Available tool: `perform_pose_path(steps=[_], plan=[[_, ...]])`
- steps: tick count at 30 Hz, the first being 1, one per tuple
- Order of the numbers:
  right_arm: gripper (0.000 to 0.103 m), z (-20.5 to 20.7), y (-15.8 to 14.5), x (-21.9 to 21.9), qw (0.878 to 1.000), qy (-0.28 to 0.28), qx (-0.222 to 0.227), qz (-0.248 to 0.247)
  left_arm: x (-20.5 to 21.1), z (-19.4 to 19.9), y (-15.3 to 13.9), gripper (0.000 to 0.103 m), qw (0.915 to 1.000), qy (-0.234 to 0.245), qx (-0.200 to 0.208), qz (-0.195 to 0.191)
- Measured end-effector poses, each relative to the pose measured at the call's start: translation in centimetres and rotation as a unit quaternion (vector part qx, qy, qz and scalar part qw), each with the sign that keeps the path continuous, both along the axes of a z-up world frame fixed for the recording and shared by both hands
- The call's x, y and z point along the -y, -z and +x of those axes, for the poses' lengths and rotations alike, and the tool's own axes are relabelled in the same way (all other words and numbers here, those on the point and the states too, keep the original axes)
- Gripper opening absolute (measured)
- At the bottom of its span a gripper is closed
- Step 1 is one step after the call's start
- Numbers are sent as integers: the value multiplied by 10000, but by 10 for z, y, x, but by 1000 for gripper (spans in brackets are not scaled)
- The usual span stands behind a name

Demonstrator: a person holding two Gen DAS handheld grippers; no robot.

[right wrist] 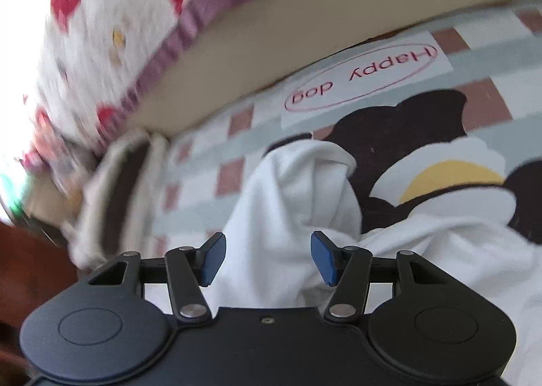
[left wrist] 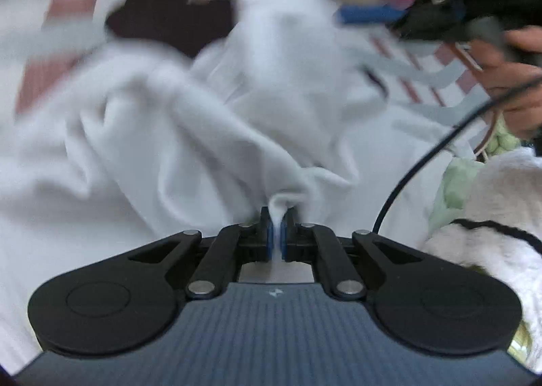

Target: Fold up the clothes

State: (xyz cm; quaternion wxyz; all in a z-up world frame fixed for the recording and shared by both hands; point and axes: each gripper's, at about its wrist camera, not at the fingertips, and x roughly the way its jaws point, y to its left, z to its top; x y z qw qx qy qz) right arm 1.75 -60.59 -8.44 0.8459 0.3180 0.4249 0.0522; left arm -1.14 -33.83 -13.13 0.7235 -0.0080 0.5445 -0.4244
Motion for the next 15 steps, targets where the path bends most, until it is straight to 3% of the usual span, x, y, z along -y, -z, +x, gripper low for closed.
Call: perform_pose_path(steps=[3, 5, 7, 9, 10, 11, 14, 15], plan=[[66, 14, 1, -31, 9974, -568, -46, -430, -2, -2, 3, 4, 10000, -6, 32, 55], [87, 22, 4, -50, 9920, -951, -108, -823, -1, -7, -1, 4, 9997, 84, 210, 127], [87, 31, 14, -69, 9808, -1246, -284, -1476, 1, -12, -3, 4, 9990, 151, 357, 222], [64, 34, 26, -76, 9677, -1344, -577, -2052, 0, -18, -8, 5, 9977, 259, 538, 330], [27, 31, 26, -75, 9649, -1333, -652, -2169, -1, -20, -12, 5, 9970, 304, 613, 357], [11, 25, 24, -69, 9639, -1255, -742, -2227, -3, -21, -17, 6, 9968, 319, 663, 328], [10, -5, 3, -43, 9689, -809, -789, -2201, -20, -20, -41, 17, 9956, 162, 908, -174], [11, -13, 0, -37, 9689, -684, -835, -2227, -23, -19, -48, 27, 9936, 4, 1077, -326]])
